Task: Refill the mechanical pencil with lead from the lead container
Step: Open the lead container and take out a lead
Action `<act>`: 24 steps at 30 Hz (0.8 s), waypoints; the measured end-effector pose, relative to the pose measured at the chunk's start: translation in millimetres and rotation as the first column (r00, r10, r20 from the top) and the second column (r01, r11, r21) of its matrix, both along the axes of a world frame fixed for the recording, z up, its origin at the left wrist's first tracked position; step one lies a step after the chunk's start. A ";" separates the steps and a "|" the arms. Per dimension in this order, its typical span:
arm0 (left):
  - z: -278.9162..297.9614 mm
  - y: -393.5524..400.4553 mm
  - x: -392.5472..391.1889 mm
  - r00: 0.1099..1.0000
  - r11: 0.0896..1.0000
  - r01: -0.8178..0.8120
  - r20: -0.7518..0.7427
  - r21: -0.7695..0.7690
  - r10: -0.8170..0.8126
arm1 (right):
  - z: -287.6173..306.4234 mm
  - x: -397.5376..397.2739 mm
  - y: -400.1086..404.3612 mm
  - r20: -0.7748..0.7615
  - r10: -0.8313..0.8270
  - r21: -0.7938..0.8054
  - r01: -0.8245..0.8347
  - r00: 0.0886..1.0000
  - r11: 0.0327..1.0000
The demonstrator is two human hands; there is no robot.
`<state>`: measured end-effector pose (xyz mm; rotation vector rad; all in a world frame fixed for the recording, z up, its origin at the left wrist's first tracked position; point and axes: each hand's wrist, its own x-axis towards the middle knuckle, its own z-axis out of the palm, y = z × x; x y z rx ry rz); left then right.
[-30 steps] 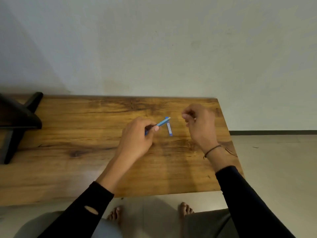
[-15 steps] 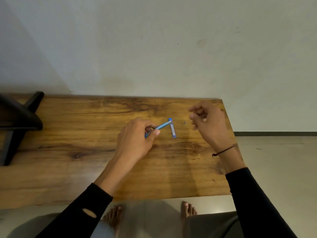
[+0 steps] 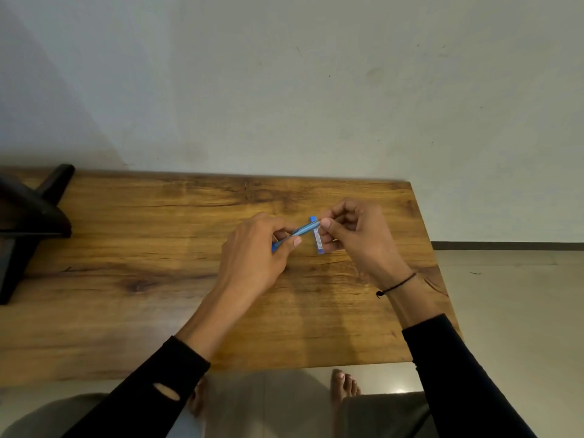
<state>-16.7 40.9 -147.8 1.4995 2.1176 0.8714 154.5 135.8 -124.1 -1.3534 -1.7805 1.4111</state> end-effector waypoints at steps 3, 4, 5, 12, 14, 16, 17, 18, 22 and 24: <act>-0.7 0.7 1.3 1.000 1.000 0.000 -0.016 -0.011 0.000 | 0.7 9.0 9.2 0.042 -0.052 0.028 0.051 0.998 0.998; -1.4 0.8 1.5 1.000 1.000 0.001 -0.029 -0.020 -0.002 | -0.9 15.7 14.3 0.081 -0.082 0.048 0.078 0.993 0.996; -2.2 0.9 1.1 0.999 1.000 0.001 -0.034 -0.026 -0.002 | -2.9 23.5 19.2 0.141 -0.099 0.069 0.090 0.985 0.994; -4.0 3.4 2.2 0.998 0.999 0.020 -0.053 -0.027 -0.022 | -23.0 37.0 29.9 0.535 -0.058 -0.119 0.143 0.843 0.983; -4.9 3.7 3.9 0.998 0.999 0.033 -0.056 -0.035 -0.034 | -22.1 35.1 31.5 0.605 -0.069 -0.061 0.133 0.793 0.989; -5.6 3.3 4.4 0.997 0.998 0.041 -0.061 -0.043 -0.044 | -14.8 39.2 31.8 0.590 -0.109 0.009 0.129 0.800 0.992; -6.0 3.2 4.5 0.998 0.998 0.040 -0.056 -0.048 -0.043 | -11.0 42.2 31.2 0.520 -0.151 0.041 0.152 0.841 0.988; -6.3 3.3 4.6 0.998 0.998 0.035 -0.045 -0.053 -0.038 | -5.1 43.2 28.5 0.425 -0.192 0.056 0.186 0.885 0.981; -6.3 4.4 5.8 0.999 0.998 -0.010 -0.040 -0.069 0.007 | 9.9 23.8 6.1 0.094 -0.131 -0.240 0.151 0.987 0.959; -7.5 5.0 6.3 0.994 0.995 -0.027 -0.111 -0.096 0.017 | 6.0 12.5 -1.6 0.181 -0.043 -0.239 0.087 0.982 0.967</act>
